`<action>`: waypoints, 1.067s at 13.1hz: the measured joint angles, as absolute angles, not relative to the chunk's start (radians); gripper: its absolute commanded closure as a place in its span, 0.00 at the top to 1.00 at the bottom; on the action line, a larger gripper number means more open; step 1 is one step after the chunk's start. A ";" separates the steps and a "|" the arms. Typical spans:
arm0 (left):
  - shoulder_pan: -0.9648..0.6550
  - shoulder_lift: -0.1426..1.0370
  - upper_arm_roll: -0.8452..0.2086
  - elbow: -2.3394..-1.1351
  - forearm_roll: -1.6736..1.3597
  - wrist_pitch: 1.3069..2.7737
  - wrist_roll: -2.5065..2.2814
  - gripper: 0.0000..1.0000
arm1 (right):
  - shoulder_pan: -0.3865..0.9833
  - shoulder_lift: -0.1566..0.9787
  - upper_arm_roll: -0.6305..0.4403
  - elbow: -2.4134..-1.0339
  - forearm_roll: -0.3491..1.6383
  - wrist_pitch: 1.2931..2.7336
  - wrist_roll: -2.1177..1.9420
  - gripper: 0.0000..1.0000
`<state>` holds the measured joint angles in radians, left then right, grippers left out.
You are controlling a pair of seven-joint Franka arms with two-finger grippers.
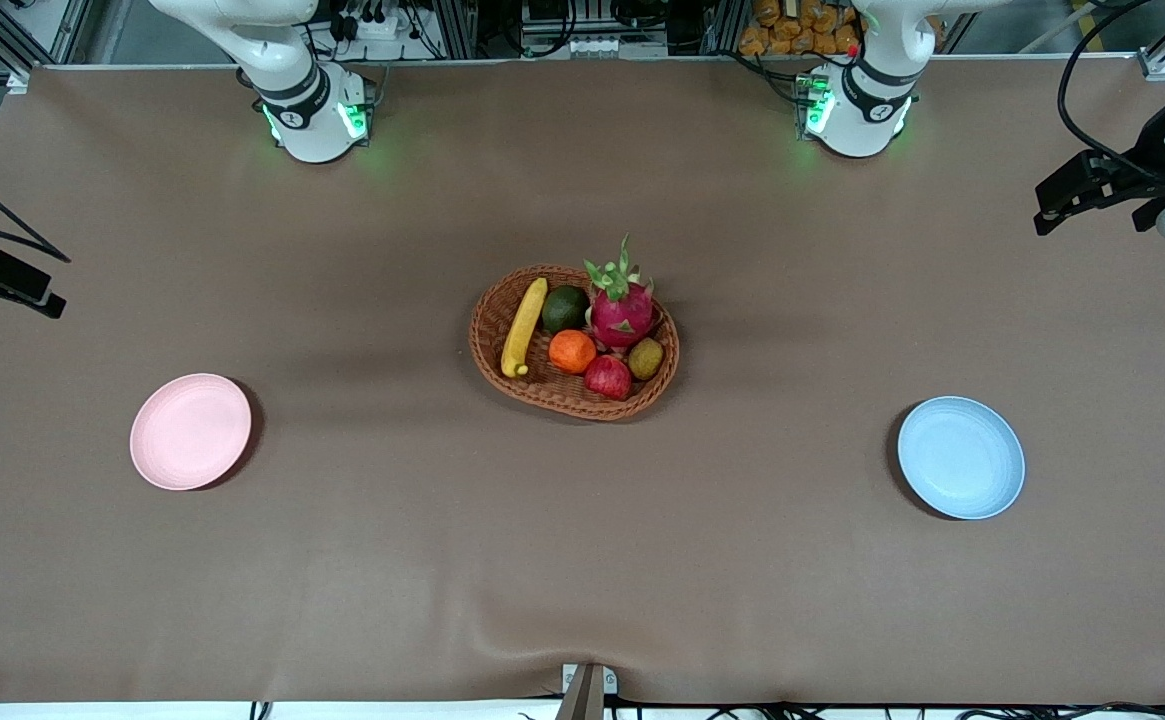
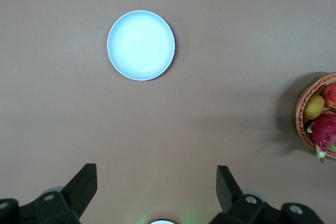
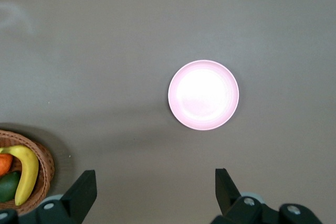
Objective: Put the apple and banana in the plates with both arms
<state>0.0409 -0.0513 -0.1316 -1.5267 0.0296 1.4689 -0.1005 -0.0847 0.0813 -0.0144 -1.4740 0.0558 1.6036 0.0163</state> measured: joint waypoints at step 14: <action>0.042 -0.030 -0.124 -1.524 0.030 1.466 -0.099 1.00 | -0.084 0.139 -0.027 -1.477 0.037 1.658 0.017 1.00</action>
